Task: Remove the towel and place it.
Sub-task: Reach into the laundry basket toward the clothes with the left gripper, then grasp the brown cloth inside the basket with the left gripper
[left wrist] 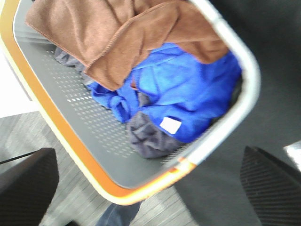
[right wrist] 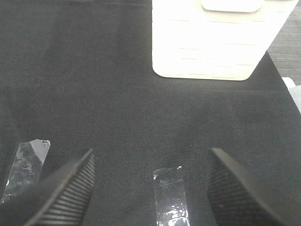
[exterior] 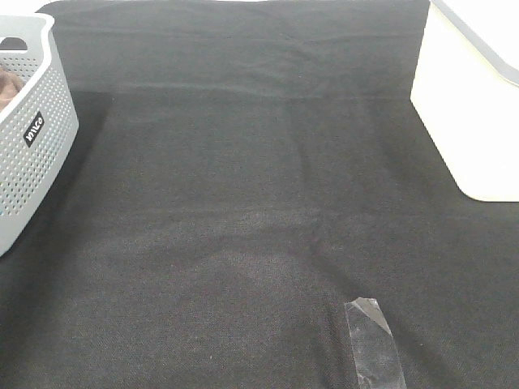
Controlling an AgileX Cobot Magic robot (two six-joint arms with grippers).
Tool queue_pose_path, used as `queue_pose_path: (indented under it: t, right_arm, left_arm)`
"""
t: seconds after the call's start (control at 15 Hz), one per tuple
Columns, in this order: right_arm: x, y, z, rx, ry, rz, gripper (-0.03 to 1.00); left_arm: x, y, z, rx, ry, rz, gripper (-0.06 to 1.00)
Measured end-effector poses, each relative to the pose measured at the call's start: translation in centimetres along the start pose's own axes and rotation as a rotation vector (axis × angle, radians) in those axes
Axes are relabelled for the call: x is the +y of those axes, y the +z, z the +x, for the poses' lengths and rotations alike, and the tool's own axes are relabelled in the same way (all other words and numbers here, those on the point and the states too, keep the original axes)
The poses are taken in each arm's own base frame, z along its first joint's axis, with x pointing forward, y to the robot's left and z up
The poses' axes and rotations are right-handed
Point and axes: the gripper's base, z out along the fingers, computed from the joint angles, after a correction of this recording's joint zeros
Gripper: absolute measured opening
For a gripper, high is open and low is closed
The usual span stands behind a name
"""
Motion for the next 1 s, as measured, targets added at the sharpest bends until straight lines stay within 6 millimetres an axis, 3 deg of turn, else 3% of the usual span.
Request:
queue_pose_path:
  t: [0.2,0.4,0.47,0.53,0.6,0.8,0.87,1.0]
  right_arm:
    - [0.0,0.0,0.0,0.000,0.000,0.000,0.65]
    - [0.0,0.0,0.0,0.000,0.000,0.000,0.65]
    - [0.0,0.0,0.0,0.000,0.000,0.000,0.65]
    - [0.0,0.0,0.0,0.000,0.000,0.000,0.65]
    - [0.0,0.0,0.0,0.000,0.000,0.000,0.65]
    - [0.0,0.0,0.0,0.000,0.000,0.000,0.65]
    - [0.0,0.0,0.0,0.000,0.000,0.000,0.65]
    - [0.0,0.0,0.0,0.000,0.000,0.000,0.65]
  left_arm:
    - [2.2,3.8,-2.0,0.092,0.074,0.002,0.98]
    - [4.6,9.8,-3.9,0.193,0.127,0.020,0.98]
    - [6.0,12.9,-4.2,0.184,0.098,0.034,0.97]
    - [6.3,14.2,-4.3,0.184,0.091,0.047,0.97]
    - [7.1,17.5,-3.9,0.185,0.073,0.079,0.96]
    - [8.2,22.5,-3.3,0.195,0.072,0.111,0.96]
    - [8.2,22.5,-3.3,0.195,0.072,0.111,0.96]
    - [8.0,25.3,-3.3,0.194,0.092,0.121,0.96]
